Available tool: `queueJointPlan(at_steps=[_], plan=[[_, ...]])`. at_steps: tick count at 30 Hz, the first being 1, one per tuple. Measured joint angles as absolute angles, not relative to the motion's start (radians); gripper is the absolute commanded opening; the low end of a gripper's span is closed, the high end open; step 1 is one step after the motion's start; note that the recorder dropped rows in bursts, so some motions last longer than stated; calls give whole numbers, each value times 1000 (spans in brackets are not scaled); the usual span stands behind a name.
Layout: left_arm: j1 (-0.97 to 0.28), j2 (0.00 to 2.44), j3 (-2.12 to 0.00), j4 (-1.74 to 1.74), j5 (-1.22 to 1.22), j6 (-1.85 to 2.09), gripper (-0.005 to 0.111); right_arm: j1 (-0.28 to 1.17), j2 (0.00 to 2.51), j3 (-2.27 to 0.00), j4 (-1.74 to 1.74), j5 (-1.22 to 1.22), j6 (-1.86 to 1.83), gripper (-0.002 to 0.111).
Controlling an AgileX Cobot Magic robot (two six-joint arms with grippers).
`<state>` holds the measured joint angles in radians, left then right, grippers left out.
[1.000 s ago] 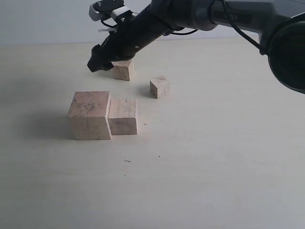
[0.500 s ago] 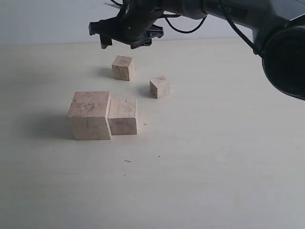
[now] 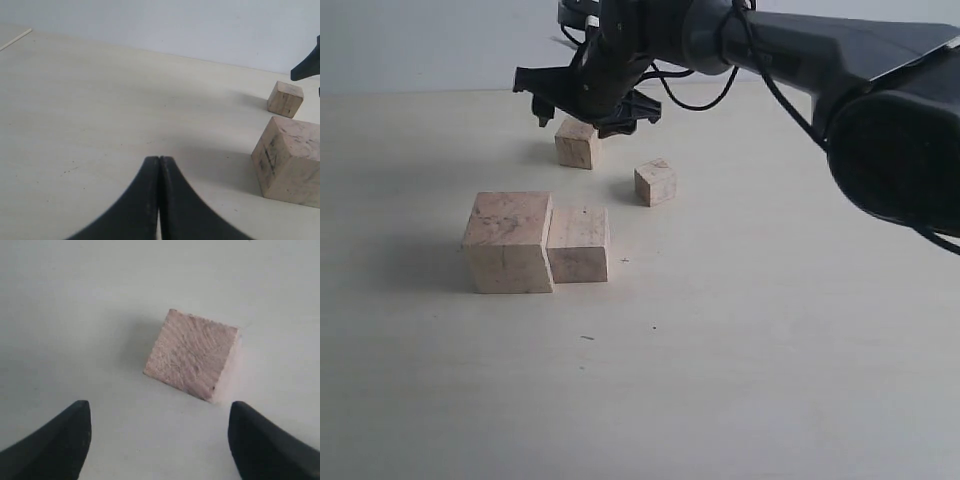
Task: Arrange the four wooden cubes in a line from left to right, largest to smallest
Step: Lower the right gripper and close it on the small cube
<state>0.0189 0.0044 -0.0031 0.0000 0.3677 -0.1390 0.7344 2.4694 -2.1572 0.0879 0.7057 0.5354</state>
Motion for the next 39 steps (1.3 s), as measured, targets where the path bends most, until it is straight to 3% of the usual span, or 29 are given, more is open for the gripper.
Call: queueJointPlan(at_steps=[12, 39], plan=[[19, 4, -3, 0, 368, -139, 0, 744, 2594, -2368, 48, 716, 697, 72], [19, 4, -3, 0, 368, -139, 0, 744, 2656, -2435, -84, 796, 857, 72]])
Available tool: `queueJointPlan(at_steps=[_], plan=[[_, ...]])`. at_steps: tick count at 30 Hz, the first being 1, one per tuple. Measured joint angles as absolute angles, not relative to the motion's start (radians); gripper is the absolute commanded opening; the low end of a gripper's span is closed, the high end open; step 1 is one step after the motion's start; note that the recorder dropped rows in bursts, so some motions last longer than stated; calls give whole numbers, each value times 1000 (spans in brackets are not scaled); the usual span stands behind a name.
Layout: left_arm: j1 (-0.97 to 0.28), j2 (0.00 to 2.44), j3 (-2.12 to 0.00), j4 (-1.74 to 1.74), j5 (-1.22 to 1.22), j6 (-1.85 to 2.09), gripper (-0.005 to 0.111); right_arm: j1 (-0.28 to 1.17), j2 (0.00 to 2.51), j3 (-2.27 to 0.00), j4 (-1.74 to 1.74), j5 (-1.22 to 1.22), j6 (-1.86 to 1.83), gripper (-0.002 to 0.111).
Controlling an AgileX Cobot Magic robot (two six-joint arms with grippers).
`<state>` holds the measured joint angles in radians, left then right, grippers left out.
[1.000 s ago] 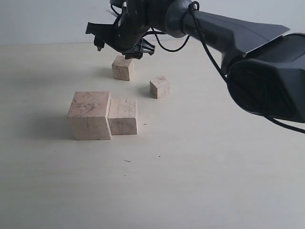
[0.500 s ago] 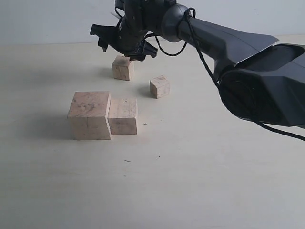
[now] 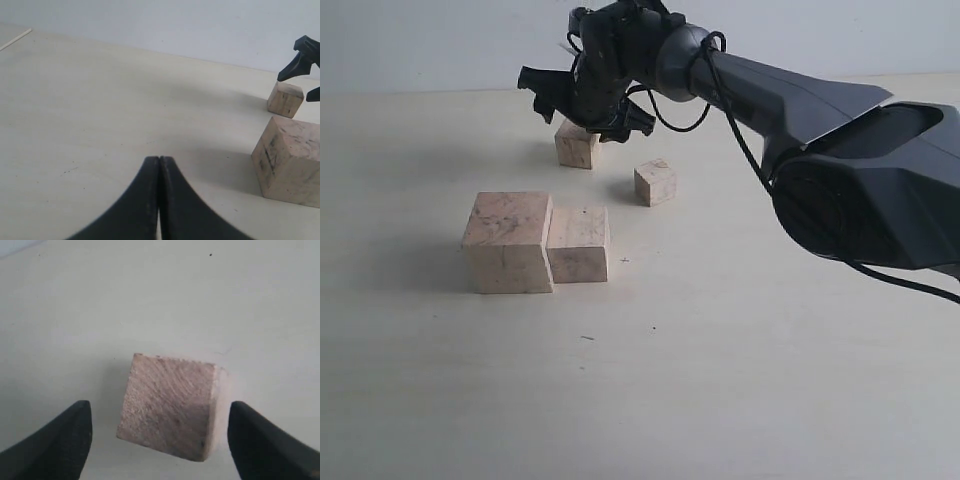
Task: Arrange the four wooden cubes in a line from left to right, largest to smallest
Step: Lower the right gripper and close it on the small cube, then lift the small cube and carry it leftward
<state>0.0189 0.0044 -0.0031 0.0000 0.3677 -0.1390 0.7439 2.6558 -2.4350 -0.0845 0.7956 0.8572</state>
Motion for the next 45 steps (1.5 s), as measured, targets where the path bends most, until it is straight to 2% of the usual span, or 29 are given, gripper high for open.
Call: queueJointPlan(at_steps=[12, 20, 23, 28, 29, 38, 45], plan=[[19, 4, -3, 0, 368, -139, 0, 744, 2694, -2435, -84, 738, 904, 71], [19, 4, -3, 0, 368, -139, 0, 744, 2704, -2435, -99, 696, 913, 60], [19, 4, -3, 0, 368, -139, 0, 744, 2704, -2435, -101, 710, 917, 46], [19, 4, -3, 0, 368, -139, 0, 744, 2702, -2437, -101, 735, 919, 5], [19, 4, -3, 0, 368, -139, 0, 744, 2700, -2437, -99, 743, 915, 0], [19, 4, -3, 0, 368, -139, 0, 760, 2624, -2437, -78, 849, 743, 0], [19, 4, -3, 0, 368, -139, 0, 795, 2513, -2437, -69, 1023, 529, 0]])
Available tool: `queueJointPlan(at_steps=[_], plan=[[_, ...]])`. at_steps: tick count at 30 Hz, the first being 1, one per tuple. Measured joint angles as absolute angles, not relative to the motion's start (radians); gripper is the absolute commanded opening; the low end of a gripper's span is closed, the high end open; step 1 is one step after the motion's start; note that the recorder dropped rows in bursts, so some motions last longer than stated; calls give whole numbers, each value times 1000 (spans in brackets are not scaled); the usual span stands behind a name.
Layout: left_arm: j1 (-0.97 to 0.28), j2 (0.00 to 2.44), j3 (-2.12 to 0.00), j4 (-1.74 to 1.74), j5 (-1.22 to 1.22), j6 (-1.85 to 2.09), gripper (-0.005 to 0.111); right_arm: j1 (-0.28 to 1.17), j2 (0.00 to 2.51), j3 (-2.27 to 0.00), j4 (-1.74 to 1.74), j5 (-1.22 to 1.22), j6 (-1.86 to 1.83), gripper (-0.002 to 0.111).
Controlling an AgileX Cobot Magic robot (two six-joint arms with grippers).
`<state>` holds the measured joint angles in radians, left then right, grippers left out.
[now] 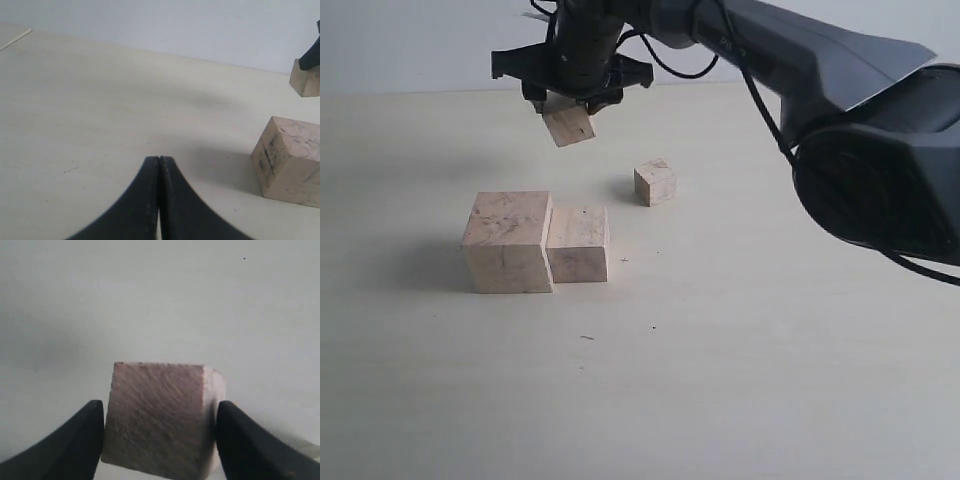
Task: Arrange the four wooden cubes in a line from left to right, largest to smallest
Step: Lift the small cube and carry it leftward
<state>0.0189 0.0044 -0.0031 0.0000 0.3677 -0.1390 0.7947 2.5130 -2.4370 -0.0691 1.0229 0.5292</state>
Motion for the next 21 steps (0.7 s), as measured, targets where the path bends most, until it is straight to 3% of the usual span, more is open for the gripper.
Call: queueJointPlan(at_steps=[11, 21], plan=[[19, 4, -3, 0, 368, -139, 0, 921, 2424, -2437, -68, 1175, 281, 0], [19, 4, -3, 0, 368, -139, 0, 959, 2306, -2437, -21, 1137, 173, 0]])
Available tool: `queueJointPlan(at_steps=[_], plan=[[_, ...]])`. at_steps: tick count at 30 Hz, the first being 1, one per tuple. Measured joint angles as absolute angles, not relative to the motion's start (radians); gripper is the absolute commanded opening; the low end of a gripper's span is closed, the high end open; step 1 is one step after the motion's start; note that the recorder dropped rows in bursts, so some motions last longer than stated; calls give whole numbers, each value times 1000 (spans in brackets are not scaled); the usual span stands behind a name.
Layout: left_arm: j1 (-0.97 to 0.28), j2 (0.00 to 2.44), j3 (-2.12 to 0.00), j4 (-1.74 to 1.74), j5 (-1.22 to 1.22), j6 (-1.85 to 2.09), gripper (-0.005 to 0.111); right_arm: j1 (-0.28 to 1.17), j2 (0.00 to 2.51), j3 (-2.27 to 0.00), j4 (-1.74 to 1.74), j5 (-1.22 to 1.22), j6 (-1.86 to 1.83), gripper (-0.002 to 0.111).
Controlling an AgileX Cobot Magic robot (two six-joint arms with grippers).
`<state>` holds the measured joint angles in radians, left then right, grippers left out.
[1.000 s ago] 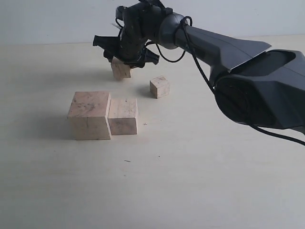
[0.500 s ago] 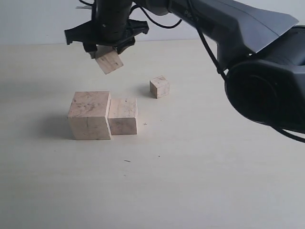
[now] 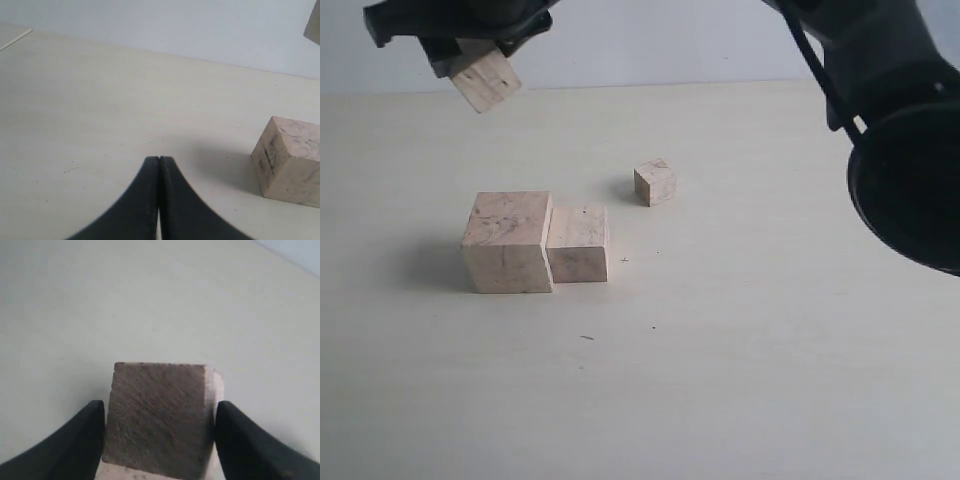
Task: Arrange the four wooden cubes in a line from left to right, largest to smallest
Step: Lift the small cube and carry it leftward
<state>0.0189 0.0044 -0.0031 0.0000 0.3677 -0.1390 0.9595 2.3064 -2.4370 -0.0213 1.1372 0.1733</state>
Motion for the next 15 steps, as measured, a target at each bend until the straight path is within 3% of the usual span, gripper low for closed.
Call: queueJointPlan(at_steps=[15], plan=[[19, 4, -3, 0, 368, -139, 0, 1023, 2202, -2437, 102, 1105, 29, 0]])
